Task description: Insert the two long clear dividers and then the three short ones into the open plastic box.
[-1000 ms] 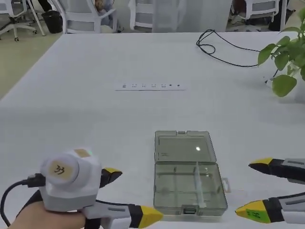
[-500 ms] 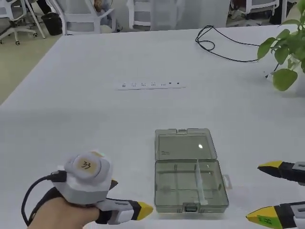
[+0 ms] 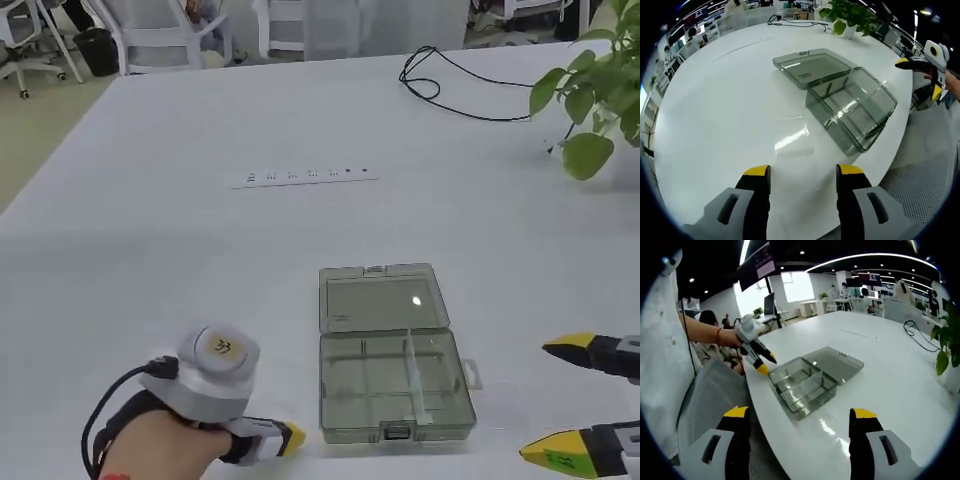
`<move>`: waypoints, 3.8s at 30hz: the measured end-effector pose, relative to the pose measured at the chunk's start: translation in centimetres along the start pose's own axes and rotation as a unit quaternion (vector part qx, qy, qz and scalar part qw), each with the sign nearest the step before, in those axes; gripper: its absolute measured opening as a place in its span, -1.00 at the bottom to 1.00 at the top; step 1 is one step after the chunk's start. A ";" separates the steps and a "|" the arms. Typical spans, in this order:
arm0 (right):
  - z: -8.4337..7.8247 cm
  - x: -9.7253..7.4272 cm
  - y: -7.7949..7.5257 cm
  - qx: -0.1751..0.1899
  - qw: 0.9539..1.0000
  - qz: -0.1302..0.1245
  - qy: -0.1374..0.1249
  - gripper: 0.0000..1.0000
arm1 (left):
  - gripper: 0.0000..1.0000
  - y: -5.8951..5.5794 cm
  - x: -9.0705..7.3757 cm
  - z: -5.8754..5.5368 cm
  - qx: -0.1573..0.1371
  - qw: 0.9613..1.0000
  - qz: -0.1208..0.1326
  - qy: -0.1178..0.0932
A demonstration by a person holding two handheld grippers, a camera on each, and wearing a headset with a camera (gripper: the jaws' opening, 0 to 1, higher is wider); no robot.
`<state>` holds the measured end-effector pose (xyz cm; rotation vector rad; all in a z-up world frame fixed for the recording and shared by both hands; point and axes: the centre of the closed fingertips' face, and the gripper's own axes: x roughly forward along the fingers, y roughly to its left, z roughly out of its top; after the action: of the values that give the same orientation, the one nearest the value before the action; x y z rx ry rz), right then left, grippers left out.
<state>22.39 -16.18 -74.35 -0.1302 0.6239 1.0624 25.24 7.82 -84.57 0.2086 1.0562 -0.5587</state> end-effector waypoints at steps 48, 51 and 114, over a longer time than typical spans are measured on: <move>-1.2 0.3 1.2 -0.015 1.000 0.000 0.014 0.66 | -0.40 0.9 -0.3 -0.6 -0.005 0.997 -0.029 0.066; -1.2 0.4 1.2 -0.015 1.000 0.000 0.015 0.66 | -0.40 0.9 -0.4 -0.6 -0.021 0.998 -0.036 0.055; 11.5 7.0 4.4 0.200 0.975 -0.034 -0.096 -0.69 | -0.40 -10.0 -9.2 11.4 -0.099 0.937 -0.218 -0.253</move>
<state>25.77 -4.03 -67.84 0.2965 0.6409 0.8530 25.25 -2.34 -70.01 -0.3457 0.6420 -0.8456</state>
